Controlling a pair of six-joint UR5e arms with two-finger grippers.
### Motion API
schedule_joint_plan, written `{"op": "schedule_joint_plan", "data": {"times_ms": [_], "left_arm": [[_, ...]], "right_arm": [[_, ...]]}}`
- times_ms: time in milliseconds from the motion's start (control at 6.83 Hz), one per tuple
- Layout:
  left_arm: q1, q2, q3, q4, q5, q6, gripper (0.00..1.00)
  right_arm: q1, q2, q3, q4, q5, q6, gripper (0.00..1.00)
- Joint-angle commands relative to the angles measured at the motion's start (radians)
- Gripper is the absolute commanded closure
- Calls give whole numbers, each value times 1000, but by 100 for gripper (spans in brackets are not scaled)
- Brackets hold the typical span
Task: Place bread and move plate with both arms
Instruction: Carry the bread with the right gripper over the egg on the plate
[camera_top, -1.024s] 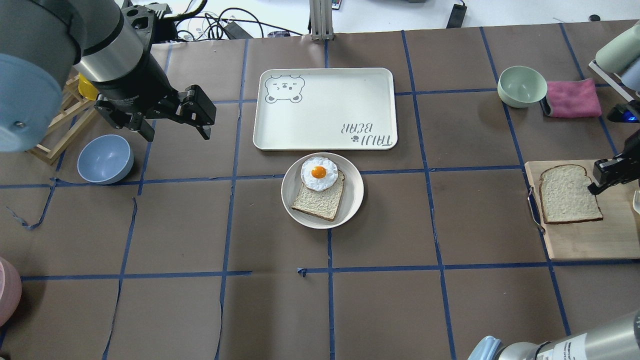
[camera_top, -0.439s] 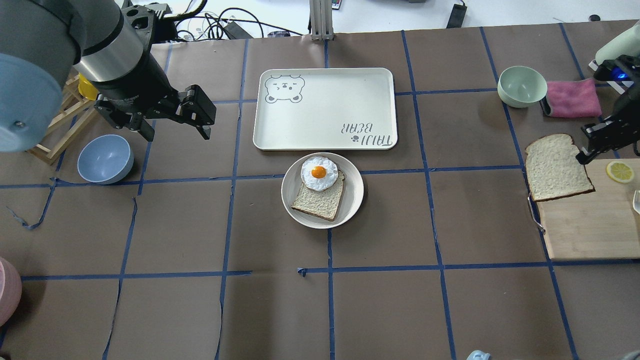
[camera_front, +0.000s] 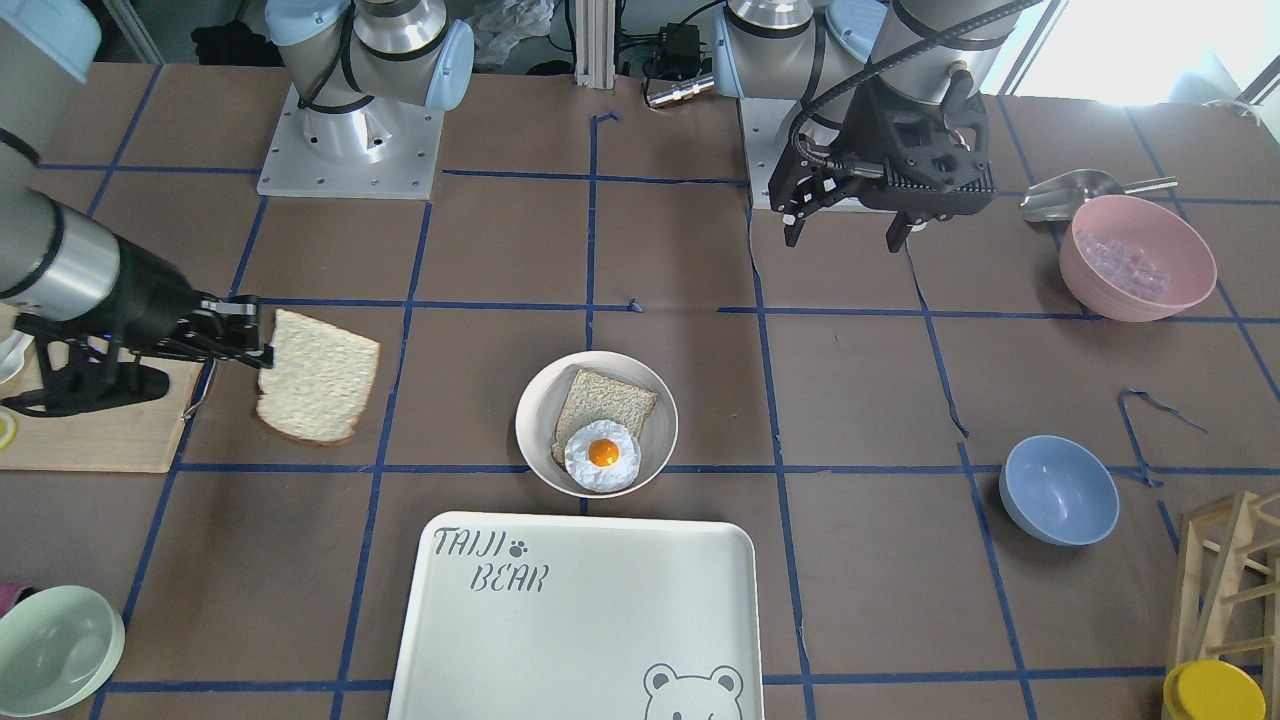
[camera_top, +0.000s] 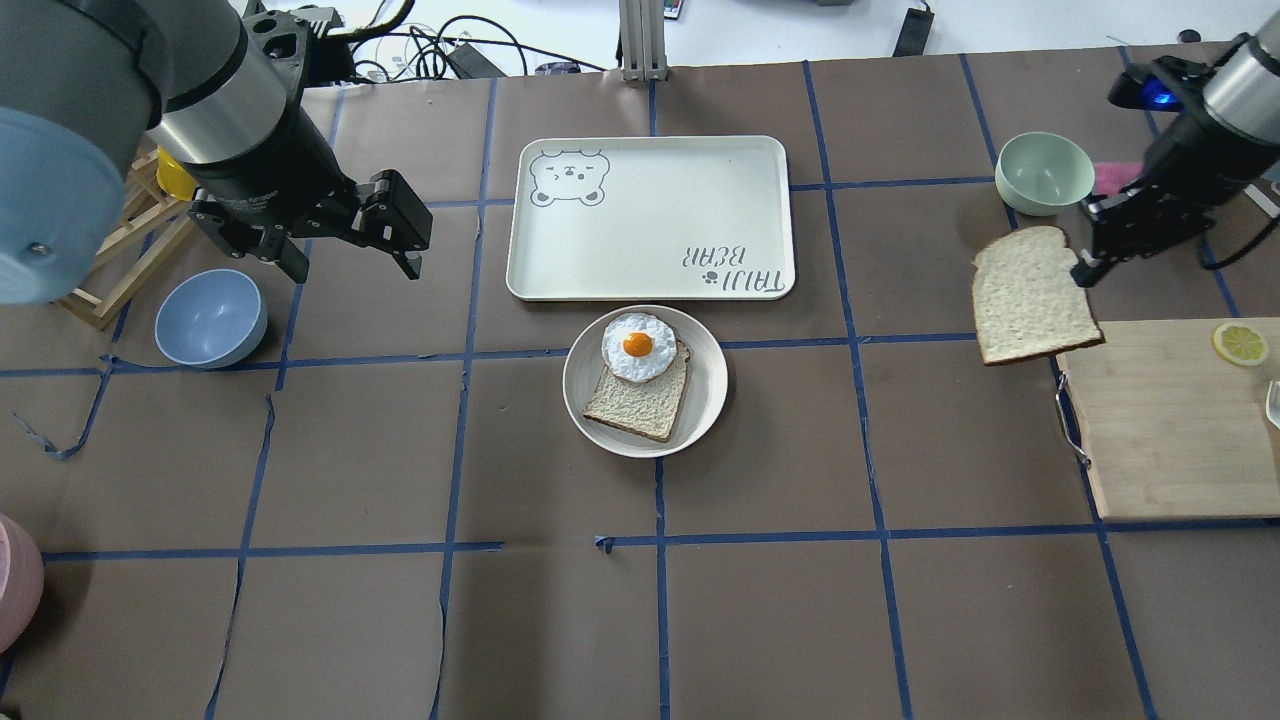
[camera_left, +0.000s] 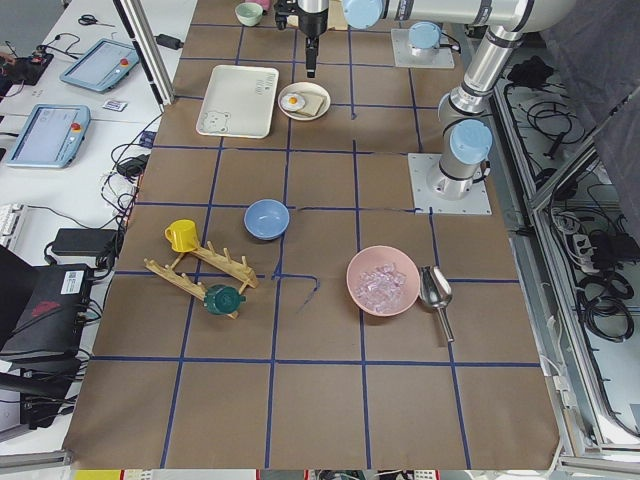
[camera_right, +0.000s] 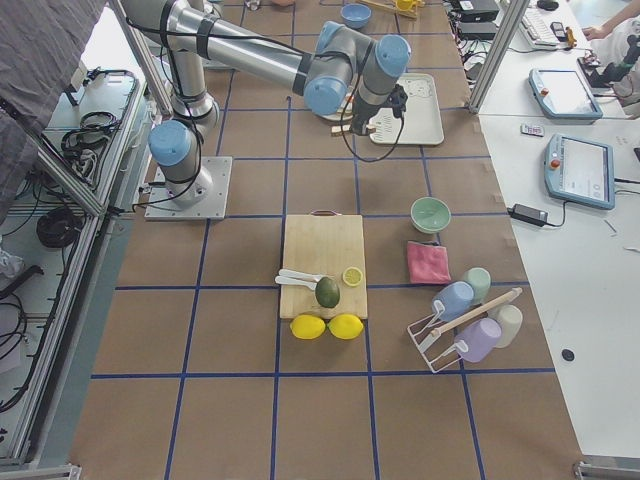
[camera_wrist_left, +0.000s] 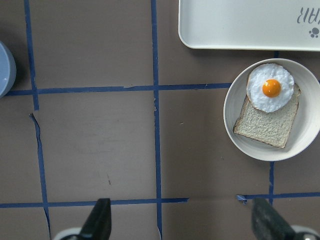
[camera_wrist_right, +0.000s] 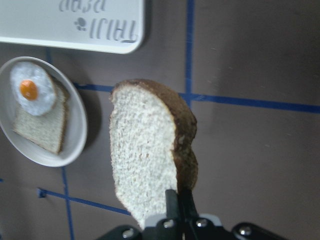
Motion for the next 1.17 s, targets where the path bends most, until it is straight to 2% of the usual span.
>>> {"op": "schedule_joint_plan", "data": {"times_ms": [0,146,439,585,1024], "left_arm": [[0,0,0,0,0,0,0],[0,0,0,0,0,0,0],[0,0,0,0,0,0,0],[0,0,0,0,0,0,0],[0,0,0,0,0,0,0]], "right_arm": [[311,60,4,-274,137,414,100],[406,92,21,-347,143,539,100],[440,105,187,-595,143,572,100],[438,123,203,-640,134,562,100],[385,123,229,-650,134,467,100]]}}
